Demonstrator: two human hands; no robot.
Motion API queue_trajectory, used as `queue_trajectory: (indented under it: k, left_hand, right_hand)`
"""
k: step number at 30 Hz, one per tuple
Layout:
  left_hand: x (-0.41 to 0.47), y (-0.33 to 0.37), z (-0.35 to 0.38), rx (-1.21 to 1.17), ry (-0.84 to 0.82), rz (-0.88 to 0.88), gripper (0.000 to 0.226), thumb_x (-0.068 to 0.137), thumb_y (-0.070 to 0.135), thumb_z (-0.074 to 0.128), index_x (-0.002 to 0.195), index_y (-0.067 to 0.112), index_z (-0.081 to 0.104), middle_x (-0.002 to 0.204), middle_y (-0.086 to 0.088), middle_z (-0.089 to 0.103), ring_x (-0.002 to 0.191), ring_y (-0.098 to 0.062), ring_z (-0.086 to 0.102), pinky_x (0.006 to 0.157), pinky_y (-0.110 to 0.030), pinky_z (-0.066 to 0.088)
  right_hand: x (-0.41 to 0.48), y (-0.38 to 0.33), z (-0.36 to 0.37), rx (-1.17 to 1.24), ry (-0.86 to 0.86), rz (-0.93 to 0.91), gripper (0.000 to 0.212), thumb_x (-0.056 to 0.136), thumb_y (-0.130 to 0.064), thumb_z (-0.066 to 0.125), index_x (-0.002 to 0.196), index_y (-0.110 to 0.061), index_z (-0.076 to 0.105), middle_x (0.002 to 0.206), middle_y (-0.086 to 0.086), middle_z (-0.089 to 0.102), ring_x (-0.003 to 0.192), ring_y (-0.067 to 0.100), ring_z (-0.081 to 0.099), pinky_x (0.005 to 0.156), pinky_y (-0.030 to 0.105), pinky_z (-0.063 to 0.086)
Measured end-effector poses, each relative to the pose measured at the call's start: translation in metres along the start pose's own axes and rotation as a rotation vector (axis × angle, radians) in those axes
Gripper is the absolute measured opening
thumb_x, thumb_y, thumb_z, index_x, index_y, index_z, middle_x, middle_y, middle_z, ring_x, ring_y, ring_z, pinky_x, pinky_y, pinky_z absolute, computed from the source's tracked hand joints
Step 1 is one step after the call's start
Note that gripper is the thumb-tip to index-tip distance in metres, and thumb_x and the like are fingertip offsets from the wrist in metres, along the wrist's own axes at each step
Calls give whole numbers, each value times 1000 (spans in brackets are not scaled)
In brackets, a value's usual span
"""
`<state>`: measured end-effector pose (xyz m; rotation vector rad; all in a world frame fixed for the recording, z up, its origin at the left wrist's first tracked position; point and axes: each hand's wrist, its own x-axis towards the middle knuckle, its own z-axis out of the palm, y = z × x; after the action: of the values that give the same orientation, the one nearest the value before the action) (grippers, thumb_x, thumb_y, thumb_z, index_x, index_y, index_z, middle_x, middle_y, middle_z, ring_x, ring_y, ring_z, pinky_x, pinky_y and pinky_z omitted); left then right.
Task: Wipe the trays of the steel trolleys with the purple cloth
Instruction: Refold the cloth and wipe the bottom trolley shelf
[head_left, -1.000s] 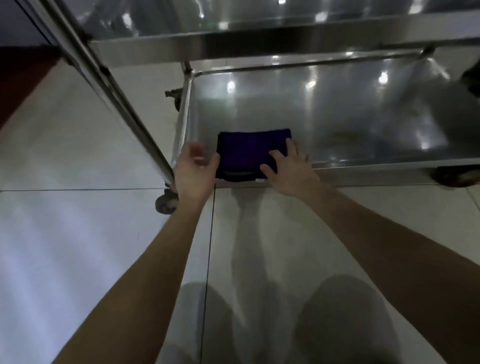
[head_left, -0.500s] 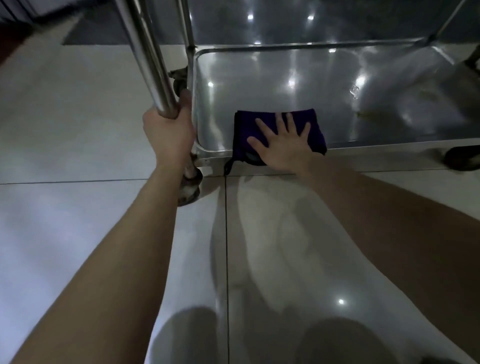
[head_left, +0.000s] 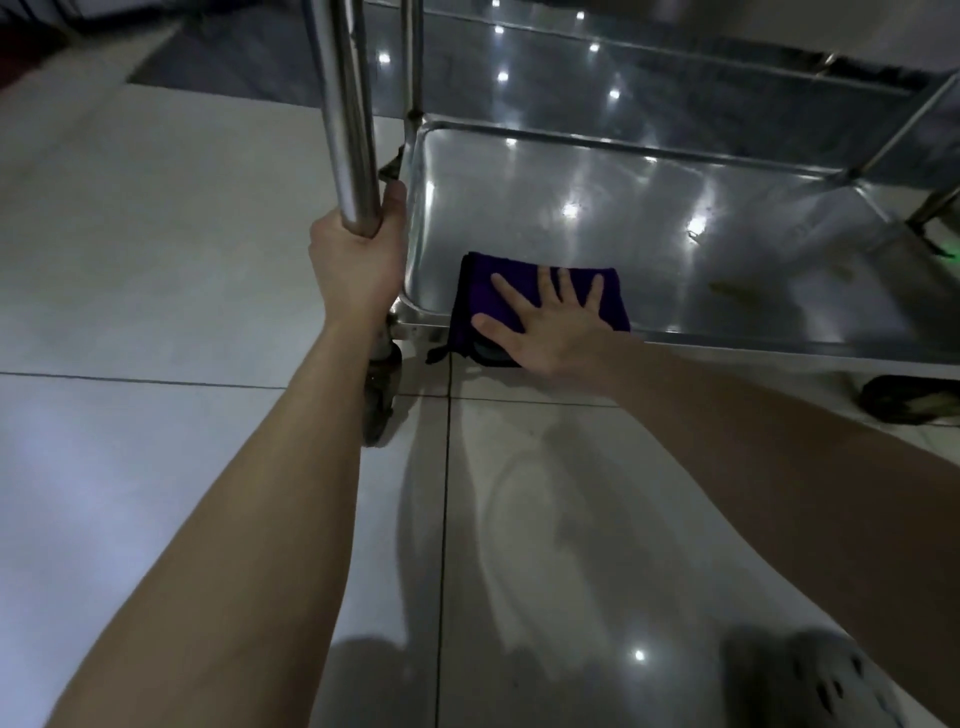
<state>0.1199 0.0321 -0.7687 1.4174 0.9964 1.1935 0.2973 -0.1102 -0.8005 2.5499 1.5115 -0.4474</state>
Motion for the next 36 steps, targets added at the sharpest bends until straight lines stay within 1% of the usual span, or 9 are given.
queue_trajectory:
  k: [5,10,14,17,20,23,26,31,36]
  left_hand:
    - [11,-14,4,-18,-3,32,50,92,57,75,78,14,54,69,-14,50,60,-25,51,58,-42,48]
    - [8,-9,9,-17,82,23,58,95,51,74,78,-1,54,71,-16,47,63,-26,47,57,-47,45]
    - [7,-6,12,18,165,-4,51,96,53,75,78,13,51,69,-19,52,55,-24,55,51,-33,48]
    - [10,-3,17,30,191,2,52,95,58,75,82,12,54,69,-19,52,53,-24,54,52,-32,51]
    - [14,-5,18,43,215,-33,58,94,62,76,87,7,57,62,-11,54,51,-22,55,56,-35,53]
    - [14,-9,15,34,243,-53,53,92,61,77,72,19,54,52,-1,52,46,-21,53,56,-36,51]
    - [15,-10,15,-2,236,-52,52,93,55,79,65,23,49,50,-1,46,44,-22,45,53,-35,44]
    - [15,-8,15,-56,211,-60,50,97,46,79,71,20,45,52,-3,42,45,-24,40,52,-33,41]
    - [14,-10,16,-49,216,-60,48,99,40,78,69,21,46,51,0,44,45,-22,41,52,-32,41]
  right_hand:
    - [17,36,8,-67,146,-316,89,92,-92,2,170,-49,-9,182,-1,-13,167,19,-13,128,66,-16]
    - [28,60,-1,-79,45,-557,79,94,-93,5,163,-62,-15,180,-4,-22,164,15,-23,130,54,-18]
    - [38,71,-5,-59,39,-674,72,102,-81,8,168,-56,-7,180,-5,-19,165,13,-22,131,52,-18]
    - [48,66,-6,9,36,-674,69,106,-76,15,169,-54,2,181,-6,-15,165,12,-19,131,55,-16]
    - [52,58,-7,21,62,-653,70,105,-78,17,169,-54,6,181,-7,-13,166,13,-16,131,55,-17]
    - [59,57,-1,57,75,-678,73,103,-82,18,170,-53,8,181,-7,-11,166,13,-15,130,55,-18]
    - [74,71,-6,124,45,-710,82,95,-91,18,169,-55,12,181,-13,-7,165,9,-13,131,50,-18]
    - [146,123,-37,56,125,-440,80,98,-89,19,169,-54,8,182,-11,-8,166,12,-12,133,51,-12]
    - [225,103,-60,82,154,-252,88,92,-90,15,170,-50,3,182,-4,-8,168,22,-11,131,60,-11]
